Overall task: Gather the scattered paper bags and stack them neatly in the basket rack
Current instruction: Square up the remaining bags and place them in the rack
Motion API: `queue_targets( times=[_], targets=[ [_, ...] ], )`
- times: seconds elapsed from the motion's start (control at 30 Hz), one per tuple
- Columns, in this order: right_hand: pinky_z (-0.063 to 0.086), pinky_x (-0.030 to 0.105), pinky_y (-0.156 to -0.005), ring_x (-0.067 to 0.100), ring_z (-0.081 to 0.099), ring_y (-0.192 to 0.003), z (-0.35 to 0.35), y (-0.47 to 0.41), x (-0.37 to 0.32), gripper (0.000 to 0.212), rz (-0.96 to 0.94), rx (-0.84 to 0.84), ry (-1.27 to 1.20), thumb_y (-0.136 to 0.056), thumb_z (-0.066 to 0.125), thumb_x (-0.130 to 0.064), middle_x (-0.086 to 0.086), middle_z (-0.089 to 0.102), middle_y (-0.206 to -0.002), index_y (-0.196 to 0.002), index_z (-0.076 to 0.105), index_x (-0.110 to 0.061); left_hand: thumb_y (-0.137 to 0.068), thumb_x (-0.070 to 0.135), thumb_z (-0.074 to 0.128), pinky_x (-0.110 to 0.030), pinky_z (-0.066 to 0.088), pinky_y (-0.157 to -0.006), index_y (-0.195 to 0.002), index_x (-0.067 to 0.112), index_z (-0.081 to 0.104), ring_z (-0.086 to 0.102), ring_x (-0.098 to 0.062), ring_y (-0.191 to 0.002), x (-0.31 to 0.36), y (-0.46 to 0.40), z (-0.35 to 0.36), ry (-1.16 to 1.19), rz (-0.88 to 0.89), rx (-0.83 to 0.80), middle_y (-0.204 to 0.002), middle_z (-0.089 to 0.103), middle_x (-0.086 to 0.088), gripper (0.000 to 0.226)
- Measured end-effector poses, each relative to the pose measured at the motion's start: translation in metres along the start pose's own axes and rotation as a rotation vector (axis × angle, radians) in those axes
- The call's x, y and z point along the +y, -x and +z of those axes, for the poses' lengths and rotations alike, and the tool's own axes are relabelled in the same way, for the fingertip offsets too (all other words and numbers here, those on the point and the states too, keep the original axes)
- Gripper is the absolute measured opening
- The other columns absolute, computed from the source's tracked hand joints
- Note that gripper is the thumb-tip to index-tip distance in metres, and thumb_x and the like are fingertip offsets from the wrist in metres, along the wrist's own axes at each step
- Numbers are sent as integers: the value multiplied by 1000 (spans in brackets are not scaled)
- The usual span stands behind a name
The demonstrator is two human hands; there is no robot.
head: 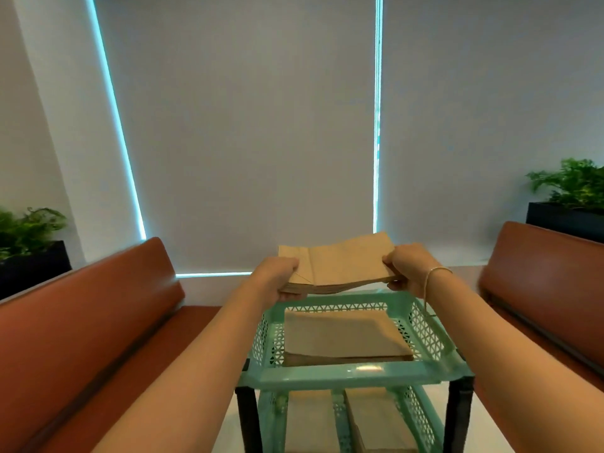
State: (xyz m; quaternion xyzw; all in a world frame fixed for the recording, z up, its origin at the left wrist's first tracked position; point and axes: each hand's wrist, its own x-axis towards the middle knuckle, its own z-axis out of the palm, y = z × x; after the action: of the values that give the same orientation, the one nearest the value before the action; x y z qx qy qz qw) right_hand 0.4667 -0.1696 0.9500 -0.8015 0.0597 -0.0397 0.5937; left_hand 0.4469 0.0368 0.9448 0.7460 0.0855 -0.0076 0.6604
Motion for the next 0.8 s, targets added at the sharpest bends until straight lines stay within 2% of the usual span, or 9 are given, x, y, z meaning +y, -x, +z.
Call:
queue_targets(
  times=[0.2, 0.33, 0.43, 0.5, 0.53, 0.57, 0.63, 0.7, 0.8],
  targets=[
    [44, 31, -47, 23, 46, -51, 16, -14, 38, 26, 149, -17, 20, -92, 38, 7, 12, 43, -66, -69, 41, -5, -99, 13, 42, -26, 51, -38, -87, 9, 45, 56, -18, -64, -27, -12, 1, -93, -186, -37, -78, 55, -9, 14],
    [48, 37, -56, 23, 50, -59, 17, -17, 56, 25, 205, -48, 139, -92, 41, 3, 12, 45, -70, -70, 42, -7, -97, 19, 46, -21, 46, -35, -90, 7, 46, 55, -15, -60, -39, -16, 3, -352, -229, -20, -82, 55, -8, 13],
    [51, 42, -67, 29, 52, -68, 19, -19, 67, 17, 210, -7, 207, -90, 37, 6, 14, 48, -76, -78, 46, -3, -93, 16, 46, -20, 33, -39, -79, 7, 44, 40, -13, -47, -47, -18, 4, -607, -165, 11, -67, 46, -7, 17],
    [50, 42, -79, 31, 52, -82, 21, -17, 72, 13, 205, 36, 257, -90, 37, 1, 16, 51, -88, -84, 48, -4, -91, 14, 44, -21, 29, -40, -91, 6, 52, 33, -14, -42, -49, -15, 4, -750, -130, 4, -59, 40, -6, 12],
    [48, 41, -83, 30, 50, -86, 22, -17, 74, 15, 205, 46, 280, -90, 38, -1, 17, 51, -92, -79, 48, -5, -91, 14, 43, -21, 28, -41, -104, 2, 56, 32, -15, -43, -51, -14, 5, -796, -115, 5, -58, 41, -7, 22],
    [47, 39, -85, 29, 49, -88, 23, -16, 76, 18, 209, 53, 294, -91, 38, -2, 17, 51, -94, -75, 47, -6, -91, 14, 43, -21, 29, -43, -114, -1, 54, 34, -15, -44, -53, -13, 5, -826, -101, 3, -62, 48, -9, 30],
    [46, 38, -89, 27, 48, -88, 24, -15, 78, 21, 223, 66, 303, -92, 39, -4, 16, 50, -94, -72, 45, -7, -91, 14, 43, -23, 31, -46, -120, -4, 53, 41, -15, -51, -53, -10, 6, -837, -69, 6, -93, 66, -16, 35],
    [46, 37, -91, 27, 48, -89, 24, -14, 78, 21, 229, 82, 308, -93, 40, -6, 15, 50, -94, -73, 46, -7, -90, 15, 44, -23, 35, -52, -123, -5, 52, 55, -20, -71, -52, -8, 7, -825, -52, 30, -119, 62, -19, 39],
    [45, 35, -83, 27, 48, -87, 25, -14, 77, 22, 213, 86, 316, -93, 40, -6, 15, 50, -92, -72, 46, -7, -89, 16, 46, -27, 43, -61, -126, -4, 50, 60, -24, -93, -52, -5, 6, -812, -48, 56, -125, 58, -20, 42]
  ],
)
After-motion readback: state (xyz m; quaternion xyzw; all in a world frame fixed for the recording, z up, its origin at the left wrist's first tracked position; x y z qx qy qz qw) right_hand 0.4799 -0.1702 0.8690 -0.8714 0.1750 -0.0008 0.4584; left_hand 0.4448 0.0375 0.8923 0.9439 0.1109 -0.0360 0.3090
